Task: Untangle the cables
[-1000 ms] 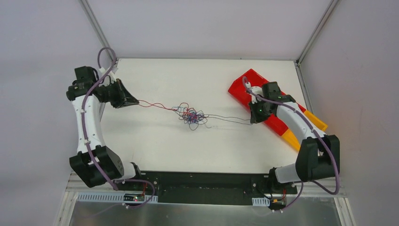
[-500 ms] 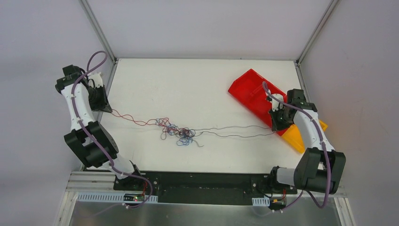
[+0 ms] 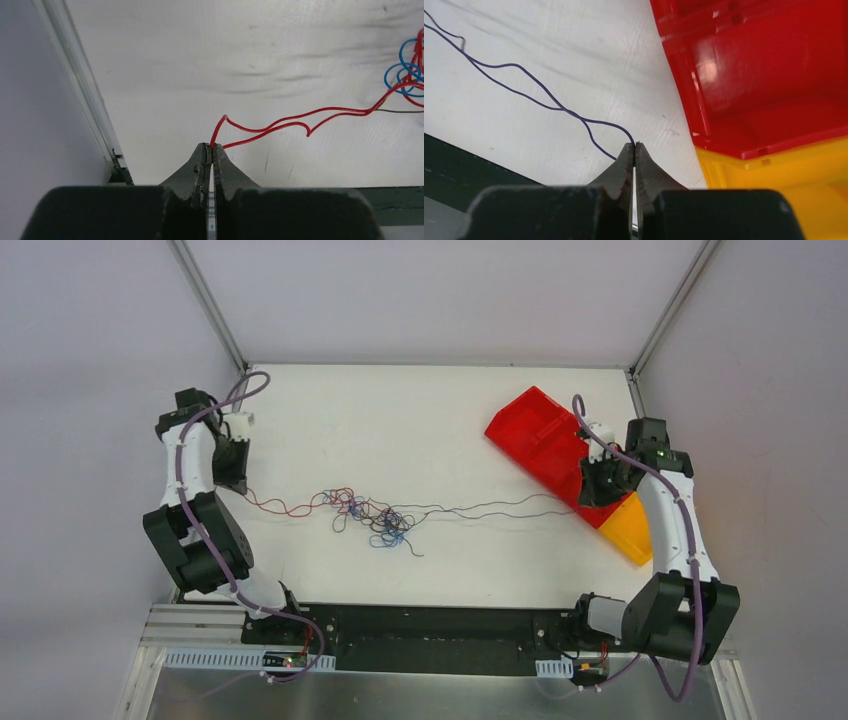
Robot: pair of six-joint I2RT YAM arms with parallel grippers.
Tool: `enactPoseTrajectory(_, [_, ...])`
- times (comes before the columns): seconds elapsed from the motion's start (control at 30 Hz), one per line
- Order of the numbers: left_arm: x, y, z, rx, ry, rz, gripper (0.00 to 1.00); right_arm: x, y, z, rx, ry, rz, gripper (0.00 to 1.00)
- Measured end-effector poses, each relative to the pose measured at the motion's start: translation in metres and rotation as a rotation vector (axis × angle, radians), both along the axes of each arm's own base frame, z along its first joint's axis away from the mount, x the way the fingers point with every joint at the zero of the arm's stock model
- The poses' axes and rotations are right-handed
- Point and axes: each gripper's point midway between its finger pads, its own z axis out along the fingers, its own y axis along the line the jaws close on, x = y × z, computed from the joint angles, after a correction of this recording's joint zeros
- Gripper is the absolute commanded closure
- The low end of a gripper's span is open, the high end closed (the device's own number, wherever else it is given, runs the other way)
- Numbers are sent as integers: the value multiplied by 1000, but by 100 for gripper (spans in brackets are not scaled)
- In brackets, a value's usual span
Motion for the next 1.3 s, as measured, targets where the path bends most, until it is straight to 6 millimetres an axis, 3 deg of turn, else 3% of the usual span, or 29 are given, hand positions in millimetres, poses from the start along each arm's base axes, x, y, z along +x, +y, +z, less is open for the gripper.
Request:
enactPoseTrajectory(0.13, [-1, -22, -10, 6, 34, -86, 100, 26, 11, 43, 52, -119, -19, 100])
enactPoseTrajectory(0.27, [-4, 1, -20, 74, 53, -54, 100, 52, -5, 95, 66, -262, -101, 100])
enactPoseTrajectory(0.47, [-16, 36, -60, 158, 160, -43, 100, 81, -45, 167, 57, -447, -236, 100])
enactPoseTrajectory(0.63, [-20, 57, -85, 203, 231, -49, 100, 94, -59, 205, 79, -539, -299, 100])
enactPoseTrajectory(0.9, [-14, 65, -87, 234, 218, -57, 100, 107, -58, 255, 160, -644, -350, 100])
enactPoseTrajectory(1.1, [-4, 45, -84, 178, 153, -104, 100, 127, -51, 307, 274, -758, -369, 100])
enactPoseTrajectory(1.3, [24, -25, -39, 75, -53, -233, 100, 146, -33, 344, 388, -830, -354, 100])
